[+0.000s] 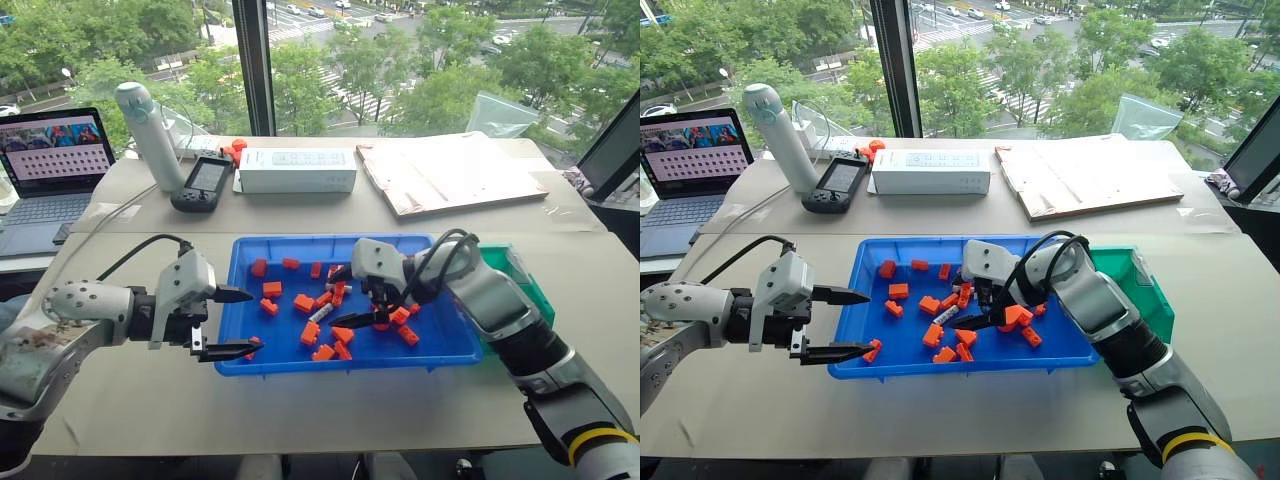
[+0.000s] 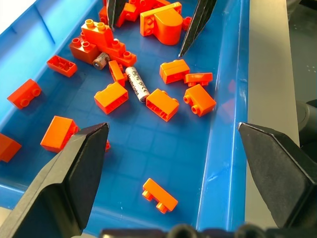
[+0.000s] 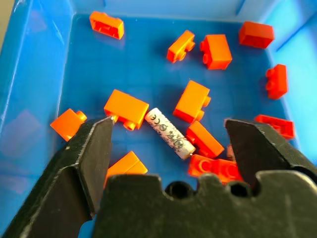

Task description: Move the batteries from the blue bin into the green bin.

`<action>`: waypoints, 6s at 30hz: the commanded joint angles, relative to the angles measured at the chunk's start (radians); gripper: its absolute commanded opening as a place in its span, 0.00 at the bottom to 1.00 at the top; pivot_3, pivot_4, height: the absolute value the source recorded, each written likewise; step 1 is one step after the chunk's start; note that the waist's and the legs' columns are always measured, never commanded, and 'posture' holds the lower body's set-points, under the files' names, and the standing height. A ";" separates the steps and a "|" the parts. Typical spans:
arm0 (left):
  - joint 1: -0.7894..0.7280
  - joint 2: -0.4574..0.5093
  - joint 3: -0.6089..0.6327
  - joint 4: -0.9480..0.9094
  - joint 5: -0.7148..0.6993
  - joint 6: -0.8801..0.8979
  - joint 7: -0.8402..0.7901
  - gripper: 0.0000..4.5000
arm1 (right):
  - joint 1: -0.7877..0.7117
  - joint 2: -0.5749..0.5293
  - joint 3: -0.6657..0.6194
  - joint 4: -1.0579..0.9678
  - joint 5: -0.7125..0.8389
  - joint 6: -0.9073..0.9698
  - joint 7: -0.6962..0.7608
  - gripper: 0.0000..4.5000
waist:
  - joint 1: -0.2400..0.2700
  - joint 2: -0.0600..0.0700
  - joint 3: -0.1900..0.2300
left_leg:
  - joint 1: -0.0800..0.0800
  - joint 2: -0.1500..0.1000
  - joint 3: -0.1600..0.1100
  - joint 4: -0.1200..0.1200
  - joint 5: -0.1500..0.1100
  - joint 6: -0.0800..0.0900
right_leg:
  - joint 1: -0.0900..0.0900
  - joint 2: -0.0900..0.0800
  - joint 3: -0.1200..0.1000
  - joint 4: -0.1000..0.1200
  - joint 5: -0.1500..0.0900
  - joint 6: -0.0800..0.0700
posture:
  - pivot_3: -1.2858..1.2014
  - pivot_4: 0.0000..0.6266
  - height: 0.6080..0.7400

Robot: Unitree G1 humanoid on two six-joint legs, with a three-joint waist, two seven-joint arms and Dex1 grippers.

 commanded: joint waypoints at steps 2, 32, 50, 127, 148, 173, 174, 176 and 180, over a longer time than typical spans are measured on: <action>0.001 0.019 0.036 -0.029 -0.009 0.006 0.006 1.00 | -0.056 0.015 0.022 0.054 -0.056 -0.076 0.027 0.53 | 0.001 0.000 0.000 | 0.000 0.000 0.000 0.000 0.000 0.000 | -0.001 0.000 0.000 0.000 0.000 0.000 | 0.52 0.24 0.94; -0.008 0.009 0.027 -0.063 -0.029 0.027 0.022 1.00 | -0.117 0.124 0.005 0.259 -0.153 -0.197 0.129 0.06 | -0.002 0.000 0.000 | 0.000 0.000 0.000 0.000 0.000 0.000 | -0.004 0.000 0.000 0.001 0.000 0.000 | 0.52 0.24 0.94; -0.462 -0.255 -0.131 0.156 -0.122 0.035 -0.010 1.00 | 0.243 -0.639 -0.450 -0.001 -0.006 0.251 0.158 0.06 | 0.006 -0.003 -0.002 | 0.001 0.002 0.006 0.002 0.001 0.008 | 0.003 -0.003 -0.005 0.000 -0.001 0.000 | 0.52 0.24 0.94; -0.149 -0.041 -0.074 0.034 0.076 -0.014 -0.015 1.00 | -0.036 -0.016 -0.102 0.099 -0.026 0.139 -0.041 0.80 | 0.004 -0.002 -0.001 | -0.004 0.008 0.010 0.007 0.001 0.006 | -0.007 -0.001 -0.007 0.008 0.000 -0.002 | 0.52 0.24 0.94; -0.087 -0.029 -0.021 -0.007 0.052 0.007 0.016 1.00 | -0.147 0.134 -0.038 0.460 -0.166 -0.101 -0.033 0.56 | -0.003 -0.002 -0.001 | -0.004 0.009 0.012 0.007 0.001 0.005 | -0.010 0.000 -0.007 0.013 0.000 -0.002 | 0.52 0.24 0.94; -0.463 -0.348 -0.169 0.208 0.022 -0.050 0.032 1.00 | 0.083 -0.455 -0.469 -0.060 0.003 0.355 -0.005 0.05 | 0.021 -0.003 -0.001 | -0.005 0.009 0.013 0.011 0.001 0.007 | -0.009 0.000 -0.007 0.014 0.000 -0.002 | 0.52 0.24 0.94; -0.474 -0.354 -0.178 0.222 0.030 -0.056 0.025 1.00 | 0.111 -0.476 -0.490 -0.065 0.004 0.362 -0.018 0.05 | 0.020 -0.003 -0.001 | -0.005 0.009 0.013 0.011 0.001 0.008 | -0.009 0.000 -0.006 0.014 0.000 -0.002 | 0.52 0.24 0.94; -0.492 -0.364 -0.192 0.245 0.044 -0.069 0.014 1.00 | 0.170 -0.517 -0.520 -0.066 -0.003 0.368 -0.043 0.05 | 0.018 -0.003 -0.002 | -0.005 0.009 0.013 0.011 0.001 0.008 | -0.009 0.000 -0.006 0.014 0.000 -0.002 | 0.52 0.24 0.94; -0.514 -0.383 -0.213 0.278 0.076 -0.094 0.008 1.00 | 0.292 -0.563 -0.577 -0.086 0.020 0.389 -0.066 0.05 | 0.018 -0.003 -0.002 | -0.005 0.009 0.013 0.011 0.001 0.008 | -0.009 0.000 -0.005 0.014 0.000 -0.002 | 0.52 0.24 0.94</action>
